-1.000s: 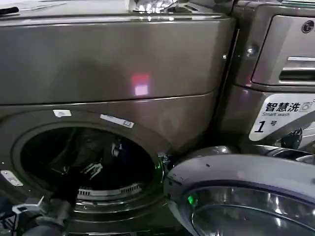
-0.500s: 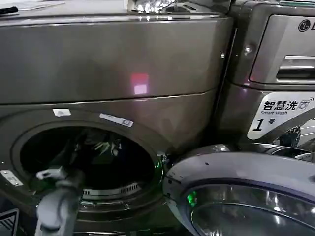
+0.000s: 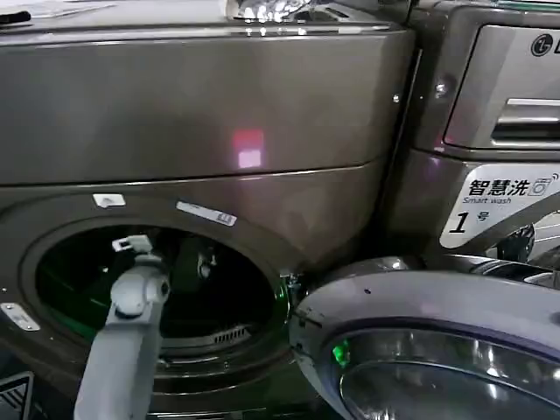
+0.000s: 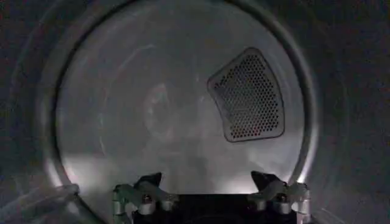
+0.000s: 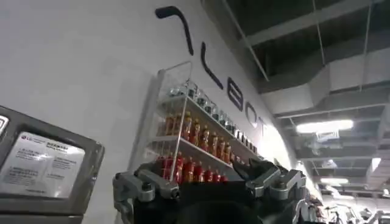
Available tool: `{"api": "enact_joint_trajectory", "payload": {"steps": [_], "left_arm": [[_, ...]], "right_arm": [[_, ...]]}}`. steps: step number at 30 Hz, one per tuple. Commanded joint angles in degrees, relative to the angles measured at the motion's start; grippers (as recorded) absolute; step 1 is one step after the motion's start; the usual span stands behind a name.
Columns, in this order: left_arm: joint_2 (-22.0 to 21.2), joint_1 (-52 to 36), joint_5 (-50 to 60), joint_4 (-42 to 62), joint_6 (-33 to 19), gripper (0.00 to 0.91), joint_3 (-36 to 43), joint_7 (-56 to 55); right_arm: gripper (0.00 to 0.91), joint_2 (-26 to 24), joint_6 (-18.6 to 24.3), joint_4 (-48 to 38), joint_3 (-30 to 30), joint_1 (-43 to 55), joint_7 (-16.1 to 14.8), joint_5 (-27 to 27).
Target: Grasp the clothes from the dryer.
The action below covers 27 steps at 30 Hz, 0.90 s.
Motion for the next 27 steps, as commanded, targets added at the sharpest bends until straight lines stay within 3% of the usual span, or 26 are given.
{"api": "enact_joint_trajectory", "payload": {"steps": [1, 17, 27], "left_arm": [[0.0, -12.8, 0.0, 16.9, -1.3, 0.907, 2.7, 0.2], [0.0, -29.7, 5.5, 42.4, -4.5, 0.907, 11.2, 11.4], [5.3, -37.0, 19.6, 52.0, -0.6, 0.907, 29.8, 32.9]], "right_arm": [[0.907, 0.0, 0.1, -0.1, 0.3, 0.0, -0.2, 0.0], [0.907, -0.3, 0.3, -1.6, 0.5, 0.2, -0.7, 0.1], [0.907, -0.1, 0.3, -1.4, -0.4, 0.8, -0.8, 0.0]]}}
